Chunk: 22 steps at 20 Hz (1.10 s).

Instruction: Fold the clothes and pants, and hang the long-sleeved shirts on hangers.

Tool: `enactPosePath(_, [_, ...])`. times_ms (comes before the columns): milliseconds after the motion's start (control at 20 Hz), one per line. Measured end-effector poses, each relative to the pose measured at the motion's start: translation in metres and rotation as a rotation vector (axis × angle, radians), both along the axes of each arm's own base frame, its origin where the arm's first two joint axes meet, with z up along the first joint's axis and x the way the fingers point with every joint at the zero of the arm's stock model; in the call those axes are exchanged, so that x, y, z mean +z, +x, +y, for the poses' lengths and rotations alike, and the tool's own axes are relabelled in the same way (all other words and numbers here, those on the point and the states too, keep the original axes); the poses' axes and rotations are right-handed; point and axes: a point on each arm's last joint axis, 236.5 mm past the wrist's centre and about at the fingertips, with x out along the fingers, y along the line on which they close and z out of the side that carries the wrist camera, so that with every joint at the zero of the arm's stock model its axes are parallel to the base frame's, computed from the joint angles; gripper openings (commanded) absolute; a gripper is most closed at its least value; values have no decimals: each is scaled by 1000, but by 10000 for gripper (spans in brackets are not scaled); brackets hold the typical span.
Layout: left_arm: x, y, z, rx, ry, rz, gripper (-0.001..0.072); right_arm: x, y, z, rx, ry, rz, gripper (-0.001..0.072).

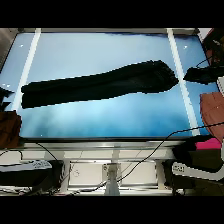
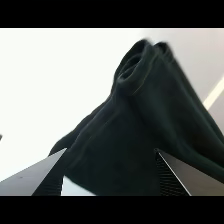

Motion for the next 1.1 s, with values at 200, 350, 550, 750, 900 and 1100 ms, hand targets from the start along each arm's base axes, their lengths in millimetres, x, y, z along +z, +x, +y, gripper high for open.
enactPosePath(200, [0, 17, 6, -159, 25, 57, 692, 2, 6, -2, -6, -7, -25, 486])
enactPosePath(350, [-18, 24, 3, -254, 16, 104, 692, 3, 7, -3, -7, -9, -31, 486])
enactPosePath(550, [-46, 29, 4, -367, 48, 164, 690, 3, 7, -3, -13, -6, -33, 486])
enactPosePath(750, [-69, 29, 8, -425, 64, 207, 690, 4, 8, -2, -25, 3, -35, 485])
enactPosePath(900, [-79, 30, 5, -477, 70, 203, 689, 4, 8, 0, -28, 15, -38, 485])
enactPosePath(1100, [-85, 35, -8, -530, 28, 168, 688, 4, 9, 2, -29, 22, -40, 485])
